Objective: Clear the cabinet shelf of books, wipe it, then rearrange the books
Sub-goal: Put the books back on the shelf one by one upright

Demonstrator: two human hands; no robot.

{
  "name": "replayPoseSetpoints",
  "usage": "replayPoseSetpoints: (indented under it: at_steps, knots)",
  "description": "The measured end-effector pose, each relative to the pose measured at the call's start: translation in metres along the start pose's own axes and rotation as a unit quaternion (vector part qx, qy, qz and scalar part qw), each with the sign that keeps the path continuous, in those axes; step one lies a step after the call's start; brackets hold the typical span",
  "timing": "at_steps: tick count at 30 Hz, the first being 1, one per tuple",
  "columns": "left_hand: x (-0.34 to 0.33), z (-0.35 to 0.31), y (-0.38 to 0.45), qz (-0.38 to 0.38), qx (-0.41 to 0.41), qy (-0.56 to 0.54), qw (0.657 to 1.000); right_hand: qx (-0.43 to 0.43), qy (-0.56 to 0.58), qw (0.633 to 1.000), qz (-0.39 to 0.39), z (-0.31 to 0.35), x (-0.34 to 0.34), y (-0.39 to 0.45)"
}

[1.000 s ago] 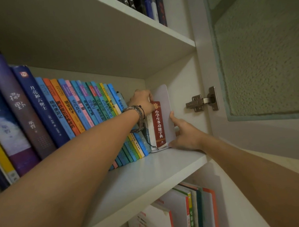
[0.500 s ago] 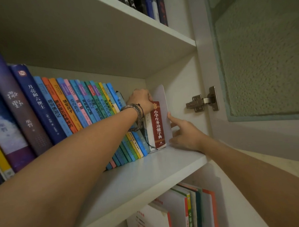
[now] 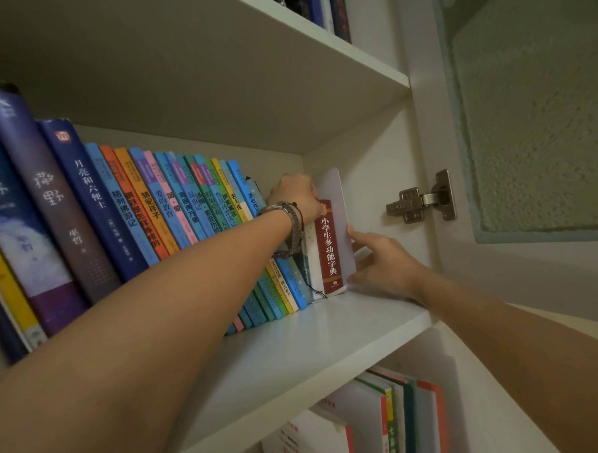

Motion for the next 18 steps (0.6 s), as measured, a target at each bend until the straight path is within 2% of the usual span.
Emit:
replayPoseSetpoints:
  at_steps: [4, 11, 15, 18]
  knots:
    - [-0.002, 0.0, 0.001, 0.0, -0.009, 0.011, 1.0, -0.013, 0.029, 0.999, -0.004, -0.003, 0.002, -0.002]
    - [-0.001, 0.002, 0.001, 0.007, -0.023, 0.014, 1.0, -0.048, -0.054, 0.996, -0.047, 0.004, 0.003, -0.005]
    - [0.0, 0.002, 0.002, 0.01, -0.028, 0.025, 0.999, -0.053, -0.077, 0.992, -0.082, 0.025, 0.012, -0.022]
    - [0.002, 0.001, 0.002, 0.01, -0.024, 0.032, 0.999, -0.069, -0.068, 0.993, -0.067, 0.05, 0.002, -0.039]
Point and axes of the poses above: each hand's wrist, its own y-axis towards the middle knuckle, its own x-axis out of the back of the hand, z = x × y, the point moved 3 cm from there along y, towards the middle knuckle, and after that the axes turned 1 degree about x, right-handed, at the moved point
